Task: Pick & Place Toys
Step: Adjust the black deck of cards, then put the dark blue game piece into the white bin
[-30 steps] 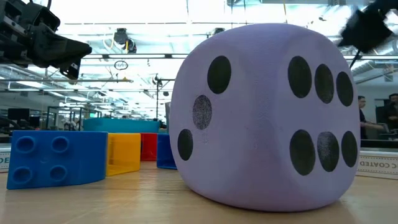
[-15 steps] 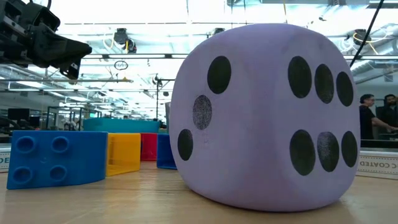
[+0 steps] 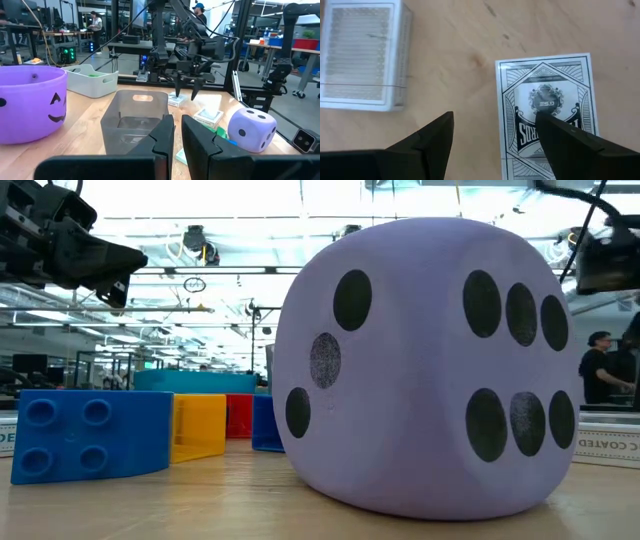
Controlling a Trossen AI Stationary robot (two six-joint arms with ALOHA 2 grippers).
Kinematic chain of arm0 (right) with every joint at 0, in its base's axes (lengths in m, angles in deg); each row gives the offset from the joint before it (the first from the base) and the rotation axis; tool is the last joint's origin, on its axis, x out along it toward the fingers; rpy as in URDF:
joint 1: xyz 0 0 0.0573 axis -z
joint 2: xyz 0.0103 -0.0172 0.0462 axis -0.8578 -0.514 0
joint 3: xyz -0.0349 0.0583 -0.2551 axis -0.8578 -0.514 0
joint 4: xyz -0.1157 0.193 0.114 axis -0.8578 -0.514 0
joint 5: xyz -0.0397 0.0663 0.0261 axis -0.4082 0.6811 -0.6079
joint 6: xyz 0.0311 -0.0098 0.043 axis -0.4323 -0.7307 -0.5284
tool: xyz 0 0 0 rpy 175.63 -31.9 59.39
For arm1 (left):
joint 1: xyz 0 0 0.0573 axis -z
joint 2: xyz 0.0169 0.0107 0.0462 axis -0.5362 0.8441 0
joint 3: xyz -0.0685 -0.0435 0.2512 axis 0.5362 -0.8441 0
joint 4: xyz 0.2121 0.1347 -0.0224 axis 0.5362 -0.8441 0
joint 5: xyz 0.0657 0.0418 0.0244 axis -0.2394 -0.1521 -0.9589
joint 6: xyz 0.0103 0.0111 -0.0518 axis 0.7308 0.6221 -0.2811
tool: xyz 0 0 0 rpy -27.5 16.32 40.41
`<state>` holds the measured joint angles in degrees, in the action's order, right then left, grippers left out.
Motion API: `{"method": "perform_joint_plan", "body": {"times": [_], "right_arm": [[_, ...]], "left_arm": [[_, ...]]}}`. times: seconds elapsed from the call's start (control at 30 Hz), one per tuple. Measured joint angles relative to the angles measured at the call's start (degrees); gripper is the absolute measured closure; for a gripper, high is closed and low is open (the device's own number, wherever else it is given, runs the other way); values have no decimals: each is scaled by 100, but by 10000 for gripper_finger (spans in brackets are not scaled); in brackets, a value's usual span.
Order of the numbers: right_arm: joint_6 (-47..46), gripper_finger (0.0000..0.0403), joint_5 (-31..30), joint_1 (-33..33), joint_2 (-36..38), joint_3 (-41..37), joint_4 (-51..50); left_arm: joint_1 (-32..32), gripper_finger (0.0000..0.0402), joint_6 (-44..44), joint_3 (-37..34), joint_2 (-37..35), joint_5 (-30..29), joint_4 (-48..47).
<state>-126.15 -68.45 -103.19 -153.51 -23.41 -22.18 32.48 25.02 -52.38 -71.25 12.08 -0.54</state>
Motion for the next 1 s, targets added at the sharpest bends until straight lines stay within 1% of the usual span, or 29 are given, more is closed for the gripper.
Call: {"method": "perform_joint_plan", "body": {"times": [0.1,0.23,0.3,0.4,0.5,0.6,0.7,0.87,1.0], "right_arm": [[361,145,-11,147,190,0,209],[1079,145,-438,157,475,0,746],[1592,145,-674,157,590,2,1187],[2631,145,-978,156,650,2,2034],[3627,145,-983,173,647,2,2840],[4210,145,-985,173,650,7,3360],[4453,145,-985,170,650,7,3622],[4544,145,-986,171,649,0,3619],[4575,145,-1100,251,648,-155,3703]], "left_arm": [[-1,360,0,0,1,0,-1],[0,360,0,0,-1,0,-3],[1,360,0,0,1,0,-3],[-1,360,0,0,1,0,-3],[-1,360,0,1,0,0,-3],[0,360,0,1,-1,0,-4],[1,360,0,0,1,0,-3],[-1,360,0,0,0,0,-4],[0,360,0,0,0,0,-3]]}}
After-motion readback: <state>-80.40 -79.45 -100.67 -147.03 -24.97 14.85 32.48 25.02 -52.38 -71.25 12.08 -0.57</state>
